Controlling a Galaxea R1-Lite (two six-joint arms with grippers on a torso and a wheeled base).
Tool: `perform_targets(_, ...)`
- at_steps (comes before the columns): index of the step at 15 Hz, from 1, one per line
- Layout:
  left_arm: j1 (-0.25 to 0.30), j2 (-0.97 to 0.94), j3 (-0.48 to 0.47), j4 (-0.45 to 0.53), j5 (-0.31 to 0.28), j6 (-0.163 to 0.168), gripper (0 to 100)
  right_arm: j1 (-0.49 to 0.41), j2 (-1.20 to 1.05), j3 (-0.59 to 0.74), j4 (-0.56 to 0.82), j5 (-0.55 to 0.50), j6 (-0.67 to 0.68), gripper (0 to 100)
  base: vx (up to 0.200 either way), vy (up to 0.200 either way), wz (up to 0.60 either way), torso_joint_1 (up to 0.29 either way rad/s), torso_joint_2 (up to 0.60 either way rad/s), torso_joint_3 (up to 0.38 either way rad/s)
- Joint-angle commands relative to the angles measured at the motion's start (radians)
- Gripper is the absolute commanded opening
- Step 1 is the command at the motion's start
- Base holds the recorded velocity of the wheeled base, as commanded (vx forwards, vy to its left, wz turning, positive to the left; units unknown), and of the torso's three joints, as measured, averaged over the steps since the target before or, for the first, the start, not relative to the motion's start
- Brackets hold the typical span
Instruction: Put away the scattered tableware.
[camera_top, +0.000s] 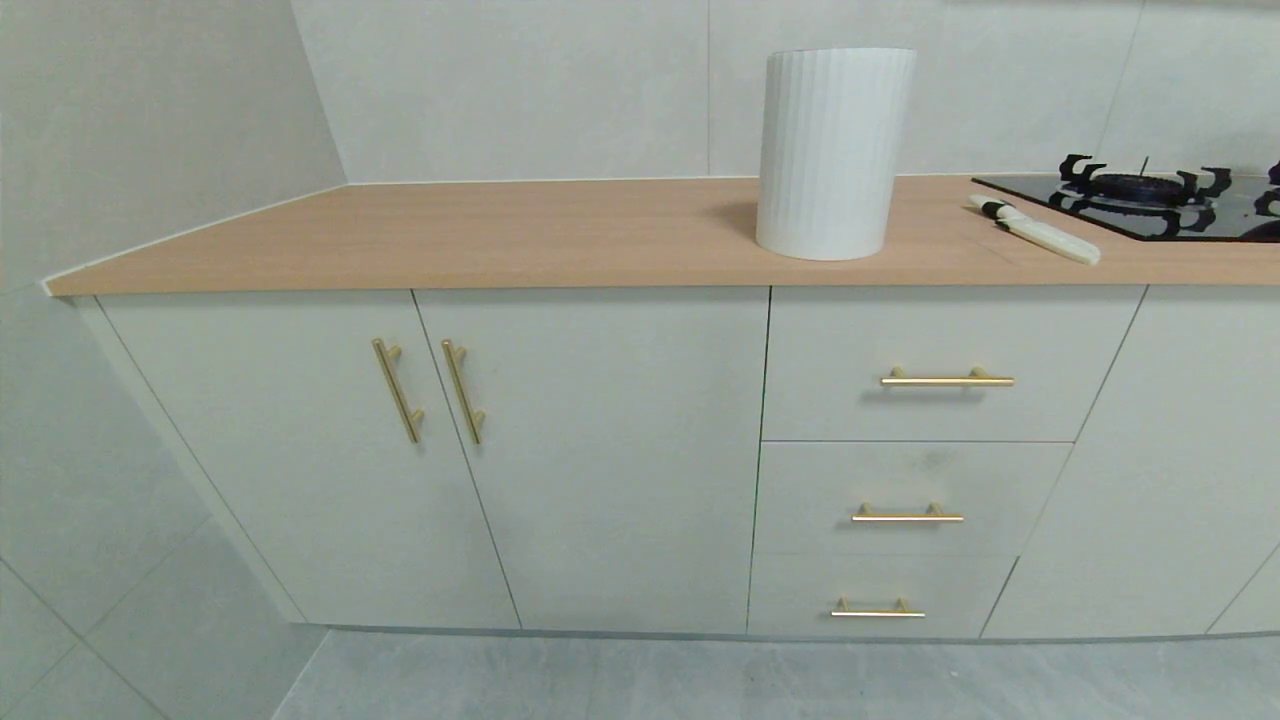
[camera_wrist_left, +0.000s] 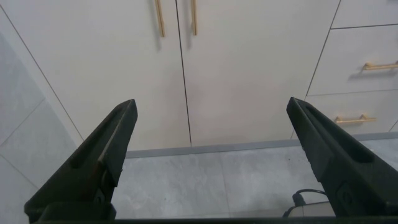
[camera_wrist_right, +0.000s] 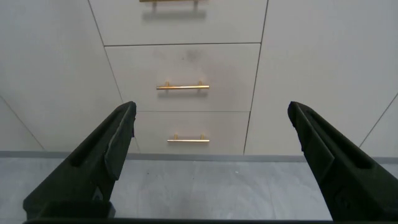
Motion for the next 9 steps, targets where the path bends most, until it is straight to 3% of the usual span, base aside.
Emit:
perform_targets(1, 0.000, 0.000, 0.000, 0.000, -0.001, 0.001, 100, 0.001, 0.002, 0.001, 0.003, 0.001, 0.001, 100, 0.000, 0.000, 0.00, 0.000, 0.00, 0.000)
perform_targets(9, 0.000, 0.000, 0.002, -0.001, -0.001, -0.002, 100, 0.001, 0.002, 0.001, 0.003, 0.002, -0.002, 100, 0.000, 0.000, 0.00, 0.000, 0.00, 0.000)
